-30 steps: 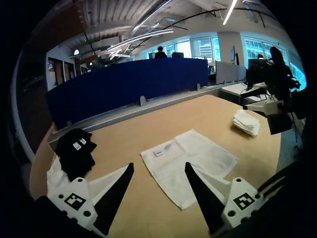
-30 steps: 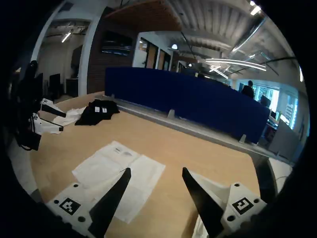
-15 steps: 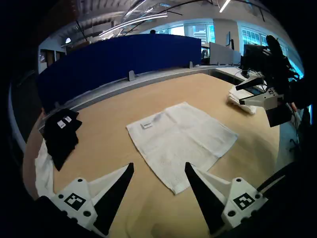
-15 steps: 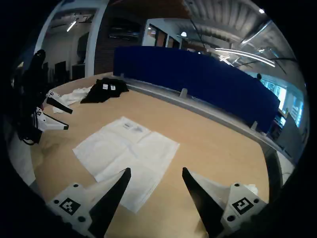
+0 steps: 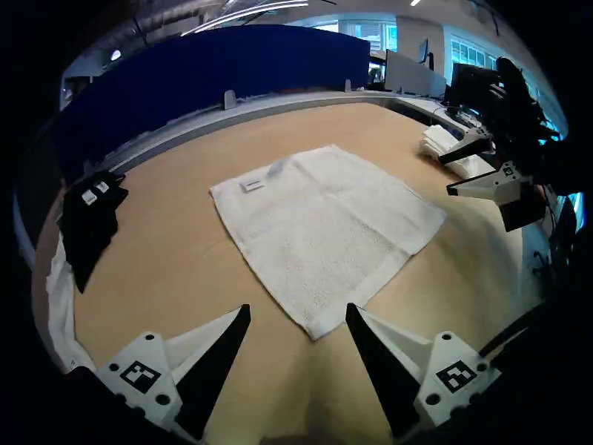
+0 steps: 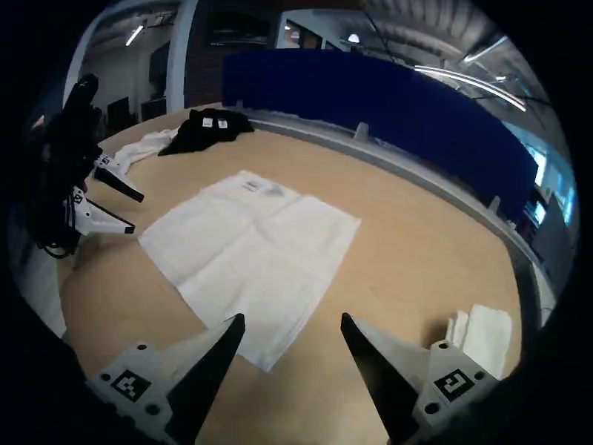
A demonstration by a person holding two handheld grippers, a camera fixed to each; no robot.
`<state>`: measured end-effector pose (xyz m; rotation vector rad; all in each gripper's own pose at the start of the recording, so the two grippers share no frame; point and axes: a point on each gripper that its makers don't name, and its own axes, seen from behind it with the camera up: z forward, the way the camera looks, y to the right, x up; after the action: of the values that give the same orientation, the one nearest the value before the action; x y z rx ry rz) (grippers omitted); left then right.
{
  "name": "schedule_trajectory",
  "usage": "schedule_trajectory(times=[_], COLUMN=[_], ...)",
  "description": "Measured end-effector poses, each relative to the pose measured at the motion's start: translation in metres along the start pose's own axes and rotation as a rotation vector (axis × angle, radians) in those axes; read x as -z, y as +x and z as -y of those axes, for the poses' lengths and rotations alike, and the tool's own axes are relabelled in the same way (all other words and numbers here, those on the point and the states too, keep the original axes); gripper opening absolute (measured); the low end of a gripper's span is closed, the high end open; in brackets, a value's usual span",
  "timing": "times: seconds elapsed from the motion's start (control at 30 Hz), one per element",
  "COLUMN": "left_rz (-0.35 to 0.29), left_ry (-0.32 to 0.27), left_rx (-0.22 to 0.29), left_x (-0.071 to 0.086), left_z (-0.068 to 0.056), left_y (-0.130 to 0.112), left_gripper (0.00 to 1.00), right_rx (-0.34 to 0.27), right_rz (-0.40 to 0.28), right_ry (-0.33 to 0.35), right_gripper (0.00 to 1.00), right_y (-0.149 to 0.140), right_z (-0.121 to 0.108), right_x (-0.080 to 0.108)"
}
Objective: Fold towel
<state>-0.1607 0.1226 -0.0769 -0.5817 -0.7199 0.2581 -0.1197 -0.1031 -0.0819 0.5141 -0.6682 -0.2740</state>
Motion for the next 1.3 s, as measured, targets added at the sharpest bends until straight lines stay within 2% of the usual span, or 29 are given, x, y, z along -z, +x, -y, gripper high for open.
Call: schedule_trajectory(times=[0.27, 0.5, 0.6, 0.8, 0.93, 1.03, 1.17, 1.3], left_rz=[0.059, 0.079, 0.08, 0.095, 0.107, 0.109, 0.109, 0.111], left_ry=[-0.03, -0.046, -0.049, -0.038, -0.027, -0.024, -0.019, -0.009], left_rx=[-0.008, -0.004, 0.002, 0.0, -0.004, -0.001, 0.002, 0.007], left_x=[-0.01, -0.014, -0.015, -0.017, -0.019, -0.019, -0.019, -0.019], left_z=[-0.008, -0.015, -0.017, -0.019, -0.019, -0.019, -0.018, -0.016], left_y=[-0.017, -0.021, -0.021, -0.023, -0.026, -0.026, -0.026, -0.026], left_gripper=[0.95, 0.94, 0.91, 0.7, 0.64, 0.63, 0.61, 0.57], right_rx=[0.011, 0.011, 0.01, -0.011, -0.015, -0.008, -0.007, -0.019], right_rz=[0.082, 0.107, 0.112, 0.119, 0.132, 0.144, 0.144, 0.146], right_ry=[0.03, 0.033, 0.047, 0.073, 0.092, 0.102, 0.1, 0.12], right_gripper=[1.0, 0.99, 0.92, 0.7, 0.6, 0.55, 0.55, 0.38], right_y=[-0.036, -0.046, -0.048, -0.051, -0.055, -0.06, -0.061, -0.061], right_z=[0.011, 0.012, 0.013, 0.017, 0.02, 0.024, 0.025, 0.029], right_x=[-0.003, -0.008, -0.008, -0.01, -0.01, -0.01, -0.011, -0.011])
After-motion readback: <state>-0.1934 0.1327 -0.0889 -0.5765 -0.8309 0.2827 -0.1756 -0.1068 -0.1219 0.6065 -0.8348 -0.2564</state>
